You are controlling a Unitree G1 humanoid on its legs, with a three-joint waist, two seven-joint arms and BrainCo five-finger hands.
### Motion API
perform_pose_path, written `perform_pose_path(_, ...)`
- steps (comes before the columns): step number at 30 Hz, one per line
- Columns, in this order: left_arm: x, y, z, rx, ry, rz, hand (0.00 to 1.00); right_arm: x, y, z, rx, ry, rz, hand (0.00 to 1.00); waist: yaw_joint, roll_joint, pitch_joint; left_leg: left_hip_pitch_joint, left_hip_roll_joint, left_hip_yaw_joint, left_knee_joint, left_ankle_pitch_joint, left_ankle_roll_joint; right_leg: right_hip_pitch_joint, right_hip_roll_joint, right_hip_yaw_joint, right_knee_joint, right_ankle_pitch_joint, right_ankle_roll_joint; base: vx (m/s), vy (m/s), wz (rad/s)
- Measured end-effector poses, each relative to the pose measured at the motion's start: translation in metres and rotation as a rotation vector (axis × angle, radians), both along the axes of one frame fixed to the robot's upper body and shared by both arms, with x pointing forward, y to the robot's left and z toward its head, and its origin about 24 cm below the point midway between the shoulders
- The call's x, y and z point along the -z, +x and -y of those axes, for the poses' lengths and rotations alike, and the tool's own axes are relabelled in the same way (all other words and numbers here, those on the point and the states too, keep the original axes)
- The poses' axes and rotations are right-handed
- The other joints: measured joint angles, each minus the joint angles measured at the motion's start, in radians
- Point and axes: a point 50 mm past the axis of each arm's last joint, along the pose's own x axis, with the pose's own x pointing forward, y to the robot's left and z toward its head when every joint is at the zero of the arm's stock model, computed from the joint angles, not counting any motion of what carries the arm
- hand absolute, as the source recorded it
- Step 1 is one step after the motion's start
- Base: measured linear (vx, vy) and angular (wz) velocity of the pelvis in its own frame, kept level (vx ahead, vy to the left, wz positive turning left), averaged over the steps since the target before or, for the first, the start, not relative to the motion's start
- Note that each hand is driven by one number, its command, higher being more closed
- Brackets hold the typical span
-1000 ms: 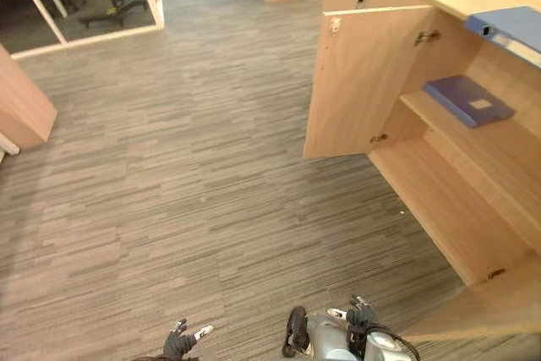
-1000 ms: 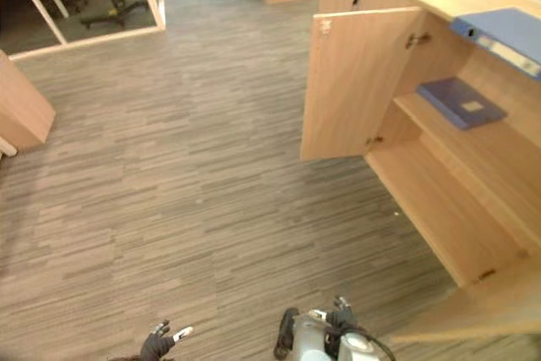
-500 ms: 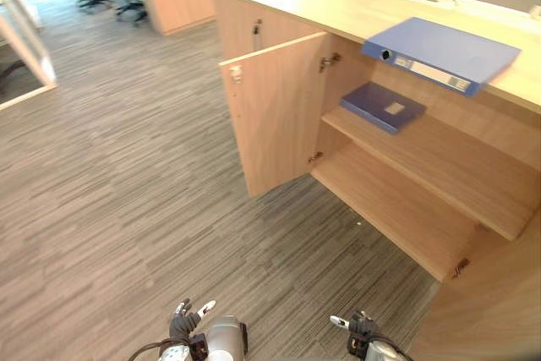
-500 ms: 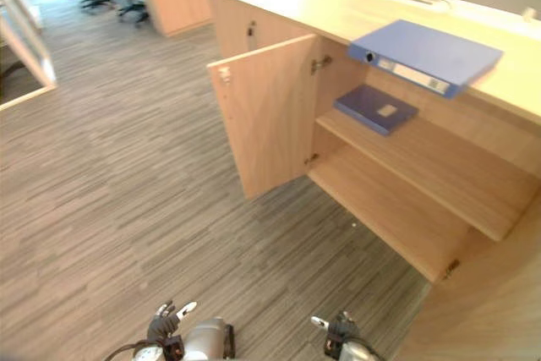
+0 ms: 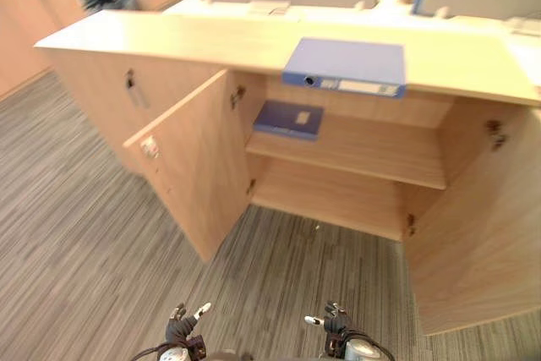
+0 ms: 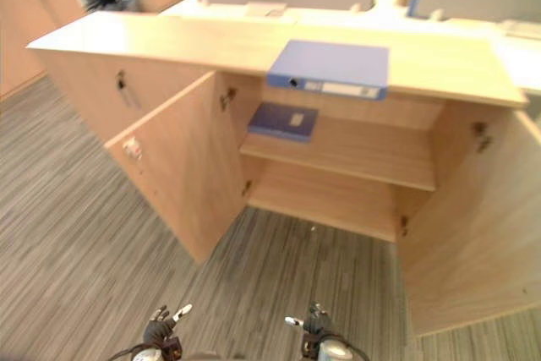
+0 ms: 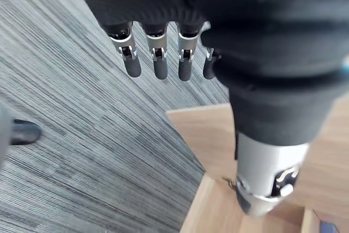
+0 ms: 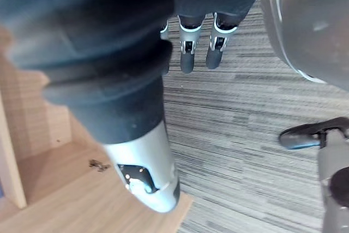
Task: Walk over to the cabinet, pick up the folder, carry it to the office cabinet, place the folder inside the office cabinet, then close the office cabinet door
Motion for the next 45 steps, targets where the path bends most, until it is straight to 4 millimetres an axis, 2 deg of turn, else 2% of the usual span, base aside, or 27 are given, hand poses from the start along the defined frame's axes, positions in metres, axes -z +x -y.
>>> perform_pose_path(1, 0.000, 0.002, 0.003, 0.019, 0.000, 0.000, 0.00, -0.001, 0.002, -0.001, 0.022, 0.008, 0.012, 0.00, -0.009, -0.007, 0.008, 0.039, -0.003, 0.017, -0.031, -0.003, 0.003, -0.013, -0.007, -0.097, -0.009, -0.057, 0.091, 0.15, 0.153, -0.58)
perform_pose_path(2, 0.000, 0.002, 0.004, 0.042, 0.004, -0.005, 0.00, -0.001, 0.001, 0.001, 0.054, 0.013, 0.017, 0.00, -0.012, -0.006, 0.008, 0.065, -0.001, 0.029, -0.048, -0.018, -0.002, -0.020, 0.008, -0.183, -0.046, -0.095, 0.145, 0.13, 0.104, -0.60)
perform_pose_path(4, 0.000, 0.005, 0.006, 0.048, 0.002, -0.001, 0.00, -0.002, 0.003, 0.004, 0.105, 0.027, 0.029, 0.00, -0.020, -0.004, 0.015, 0.081, 0.007, 0.054, -0.050, -0.043, 0.008, -0.030, 0.046, -0.293, -0.126, -0.134, 0.166, 0.22, 0.022, -0.51)
perform_pose_path(7, 0.001, 0.007, 0.013, 0.041, -0.021, -0.005, 0.00, -0.004, 0.008, 0.006, 0.162, 0.047, 0.048, 0.00, -0.044, 0.008, 0.028, 0.118, 0.046, 0.067, -0.038, -0.080, 0.000, -0.031, 0.122, -0.414, -0.249, -0.150, 0.161, 0.23, -0.048, -0.12)
perform_pose_path(8, 0.001, 0.009, 0.018, 0.045, -0.035, -0.001, 0.00, -0.004, 0.009, 0.007, 0.174, 0.051, 0.054, 0.00, -0.049, 0.008, 0.030, 0.134, 0.062, 0.065, -0.038, -0.088, -0.023, -0.032, 0.139, -0.460, -0.302, -0.146, 0.155, 0.35, -0.139, 0.15)
perform_pose_path(10, 0.001, 0.013, 0.029, 0.057, -0.059, 0.007, 0.00, -0.004, 0.009, 0.008, 0.190, 0.052, 0.055, 0.00, -0.050, 0.006, 0.032, 0.162, 0.070, 0.058, -0.037, -0.109, -0.054, -0.027, 0.145, -0.499, -0.397, -0.101, 0.109, 0.40, -0.182, 0.17)
perform_pose_path(11, 0.002, 0.013, 0.037, 0.068, -0.078, 0.002, 0.00, -0.005, 0.010, 0.013, 0.215, 0.047, 0.061, 0.00, -0.055, 0.025, 0.029, 0.182, 0.092, 0.040, -0.038, -0.116, -0.067, -0.003, 0.165, -0.520, -0.403, -0.092, 0.076, 0.45, -0.221, 0.19)
perform_pose_path(12, 0.001, 0.015, 0.043, 0.100, -0.087, 0.008, 0.00, -0.006, 0.012, 0.016, 0.228, 0.044, 0.067, 0.00, -0.058, 0.034, 0.037, 0.184, 0.113, 0.008, -0.033, -0.110, -0.070, 0.016, 0.184, -0.539, -0.414, -0.115, 0.057, 0.47, -0.248, 0.14)
perform_pose_path(16, 0.001, 0.015, 0.042, 0.089, -0.092, 0.009, 0.00, -0.006, 0.013, 0.016, 0.228, 0.040, 0.068, 0.00, -0.063, 0.053, 0.048, 0.187, 0.158, -0.009, 0.027, -0.106, -0.067, 0.074, 0.240, -0.544, -0.471, -0.143, 0.052, 0.40, -0.214, -0.08)
perform_pose_path(18, 0.003, 0.011, 0.040, 0.066, -0.098, 0.002, 0.00, -0.006, 0.012, 0.020, 0.231, 0.029, 0.063, 0.00, -0.069, 0.060, 0.054, 0.156, 0.190, -0.013, 0.197, -0.105, -0.070, 0.160, 0.266, -0.538, -0.546, -0.144, 0.054, 0.44, -0.180, -0.09)
perform_pose_path(19, 0.001, 0.013, 0.036, 0.040, -0.097, 0.017, 0.00, -0.005, 0.010, 0.022, 0.231, 0.022, 0.057, 0.00, -0.070, 0.061, 0.054, 0.091, 0.220, -0.036, 0.390, -0.099, -0.070, 0.207, 0.278, -0.534, -0.590, -0.143, 0.056, 0.32, -0.112, -0.12)
perform_pose_path(20, 0.000, 0.014, 0.034, 0.023, -0.097, 0.023, 0.00, -0.005, 0.009, 0.022, 0.226, 0.021, 0.057, 0.00, -0.069, 0.068, 0.054, 0.047, 0.242, -0.056, 0.503, -0.082, -0.076, 0.229, 0.290, -0.530, -0.609, -0.143, 0.056, 0.29, -0.062, -0.28)
perform_pose_path(21, 0.000, 0.011, 0.030, -0.001, -0.095, 0.026, 0.00, -0.005, 0.010, 0.023, 0.202, 0.009, 0.057, 0.00, -0.060, 0.082, 0.063, -0.050, 0.287, -0.103, 0.737, -0.018, -0.092, 0.277, 0.318, -0.510, -0.648, -0.142, 0.056, 0.28, 0.004, -0.43)
perform_pose_path(22, 0.000, 0.011, 0.028, -0.012, -0.095, 0.030, 0.00, -0.005, 0.009, 0.025, 0.195, 0.001, 0.054, 0.00, -0.050, 0.094, 0.065, -0.111, 0.319, -0.123, 0.878, -0.010, -0.093, 0.308, 0.340, -0.489, -0.671, -0.143, 0.055, 0.29, 0.040, -0.70)
perform_pose_path(23, -0.003, 0.014, 0.025, -0.024, -0.090, 0.050, 0.00, -0.004, 0.008, 0.025, 0.191, -0.002, 0.046, 0.00, -0.038, 0.094, 0.070, -0.173, 0.342, -0.123, 0.998, -0.031, -0.090, 0.351, 0.347, -0.457, -0.700, -0.143, 0.055, 0.24, 0.070, -0.64)
perform_pose_path(24, -0.004, 0.015, 0.023, -0.026, -0.089, 0.058, 0.00, -0.004, 0.008, 0.025, 0.188, -0.003, 0.040, 0.00, -0.033, 0.090, 0.072, -0.204, 0.343, -0.119, 1.027, -0.045, -0.085, 0.374, 0.343, -0.442, -0.717, -0.142, 0.056, 0.32, 0.129, -0.74)
perform_pose_path(25, -0.006, 0.019, 0.023, -0.017, -0.088, 0.074, 0.00, -0.003, 0.006, 0.025, 0.184, -0.006, 0.026, 0.00, -0.026, 0.085, 0.075, -0.255, 0.338, -0.111, 1.020, -0.082, -0.077, 0.412, 0.327, -0.412, -0.737, -0.139, 0.059, 0.32, 0.155, -0.80)
perform_pose_path(26, -0.008, 0.023, 0.023, 0.005, -0.089, 0.091, 0.00, -0.001, 0.004, 0.025, 0.171, -0.014, 0.007, 0.00, -0.013, 0.082, 0.077, -0.289, 0.309, -0.110, 0.936, -0.128, -0.066, 0.436, 0.295, -0.377, -0.747, -0.137, 0.063, 0.37, 0.253, -0.88)
perform_pose_path(27, -0.009, 0.025, 0.025, 0.024, -0.093, 0.100, 0.00, 0.000, 0.004, 0.025, 0.168, -0.015, -0.002, 0.00, -0.007, 0.081, 0.078, -0.304, 0.290, -0.112, 0.868, -0.144, -0.062, 0.442, 0.277, -0.359, -0.749, -0.137, 0.066, 0.23, 0.233, -0.92)
perform_pose_path(28, -0.010, 0.028, 0.028, 0.057, -0.108, 0.112, 0.00, 0.000, 0.004, 0.025, 0.155, -0.021, -0.013, 0.00, 0.002, 0.079, 0.080, -0.307, 0.247, -0.124, 0.706, -0.152, -0.067, 0.450, 0.244, -0.335, -0.749, -0.135, 0.077, 0.28, 0.308, -0.89)
perform_pose_path(29, -0.010, 0.029, 0.037, 0.111, -0.138, 0.118, 0.00, 0.001, 0.002, 0.028, 0.119, -0.040, -0.026, 0.00, 0.003, 0.092, 0.071, -0.292, 0.201, -0.181, 0.430, -0.094, -0.077, 0.454, 0.231, -0.318, -0.751, -0.130, 0.122, 0.28, 0.301, -0.92)
perform_pose_path(30, -0.010, 0.028, 0.043, 0.170, -0.164, 0.117, 0.00, 0.003, -0.001, 0.026, 0.078, -0.051, -0.041, 0.00, 0.009, 0.092, 0.055, -0.282, 0.178, -0.198, 0.345, -0.013, -0.070, 0.460, 0.209, -0.306, -0.756, -0.127, 0.156, 0.29, 0.305, -0.60)
perform_pose_path(33, -0.018, 0.043, 0.051, 0.323, -0.203, 0.158, 0.00, 0.003, 0.001, 0.018, 0.042, -0.030, -0.036, 0.00, -0.013, 0.034, 0.036, -0.224, 0.108, -0.197, 0.231, 0.008, -0.037, 0.450, 0.157, -0.299, -0.760, -0.096, 0.178, 0.32, 0.278, 0.08)
perform_pose_path(35, -0.026, 0.050, 0.057, 0.447, -0.225, 0.203, 0.00, 0.001, 0.007, 0.019, 0.031, -0.030, -0.020, 0.00, -0.011, 0.025, 0.030, -0.166, 0.071, -0.174, 0.149, 0.026, -0.019, 0.437, 0.146, -0.291, -0.759, -0.080, 0.181, 0.17, 0.145, -0.10)
perform_pose_path(36, -0.030, 0.049, 0.058, 0.482, -0.250, 0.225, 0.00, -0.001, 0.011, 0.018, 0.006, -0.034, -0.010, 0.00, -0.008, 0.031, 0.023, -0.131, 0.057, -0.158, 0.096, 0.042, -0.013, 0.436, 0.131, -0.283, -0.757, -0.066, 0.201, 0.14, 0.092, -0.27)
perform_pose_path(41, -0.058, 0.062, 0.060, 0.529, -0.369, 0.377, 0.00, 0.004, 0.001, 0.010, -0.149, -0.047, -0.048, 0.00, -0.020, 0.031, 0.006, -0.070, 0.045, -0.167, -0.077, 0.125, -0.015, 0.424, 0.137, -0.285, -0.761, -0.042, 0.203, 0.11, 0.004, 0.03)
perform_pose_path(45, -0.079, 0.058, 0.069, 0.568, -0.451, 0.470, 0.00, 0.007, -0.005, 0.014, -0.212, -0.078, -0.083, 0.00, -0.028, 0.036, 0.002, -0.050, 0.053, -0.170, -0.132, 0.158, -0.020, 0.424, 0.151, -0.285, -0.776, -0.035, 0.202, 0.06, -0.037, -0.01)
